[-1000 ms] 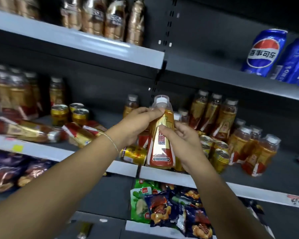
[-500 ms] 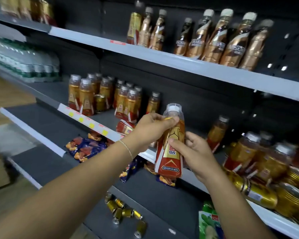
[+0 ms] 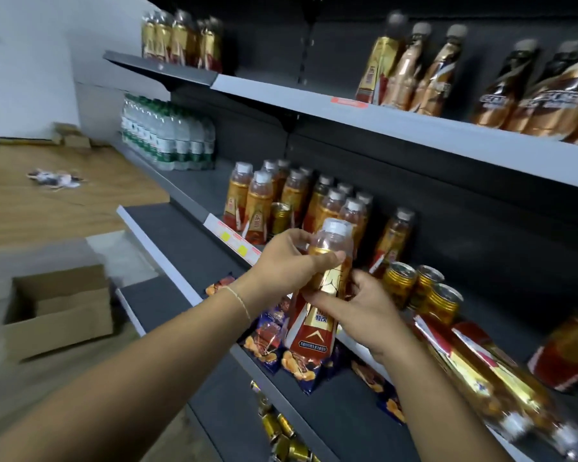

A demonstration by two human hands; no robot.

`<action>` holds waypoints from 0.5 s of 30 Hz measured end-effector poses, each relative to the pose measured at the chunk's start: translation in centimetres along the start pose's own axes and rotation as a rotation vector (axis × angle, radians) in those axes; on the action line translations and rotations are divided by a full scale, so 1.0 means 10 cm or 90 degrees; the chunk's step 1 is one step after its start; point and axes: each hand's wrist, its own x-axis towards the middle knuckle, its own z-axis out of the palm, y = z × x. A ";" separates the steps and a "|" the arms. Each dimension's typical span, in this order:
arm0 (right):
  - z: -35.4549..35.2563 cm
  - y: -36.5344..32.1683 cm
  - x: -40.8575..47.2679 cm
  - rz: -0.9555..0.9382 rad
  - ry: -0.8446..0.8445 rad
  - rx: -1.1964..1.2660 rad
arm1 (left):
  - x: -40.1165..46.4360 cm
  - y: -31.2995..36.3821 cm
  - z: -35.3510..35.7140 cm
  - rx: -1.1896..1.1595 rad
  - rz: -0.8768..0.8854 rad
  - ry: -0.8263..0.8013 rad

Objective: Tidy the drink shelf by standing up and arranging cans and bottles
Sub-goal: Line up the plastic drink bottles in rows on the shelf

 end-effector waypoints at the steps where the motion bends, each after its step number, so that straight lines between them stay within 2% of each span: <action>1: 0.05 0.00 0.13 0.002 -0.005 -0.006 | 0.10 -0.01 -0.07 0.018 0.007 0.007; 8: 0.22 -0.07 0.97 -0.018 0.040 -0.039 | 0.86 0.00 -0.37 0.083 0.037 0.050; 15: 0.21 -0.01 1.53 -0.017 0.114 -0.158 | 1.37 -0.12 -0.43 0.049 0.047 0.028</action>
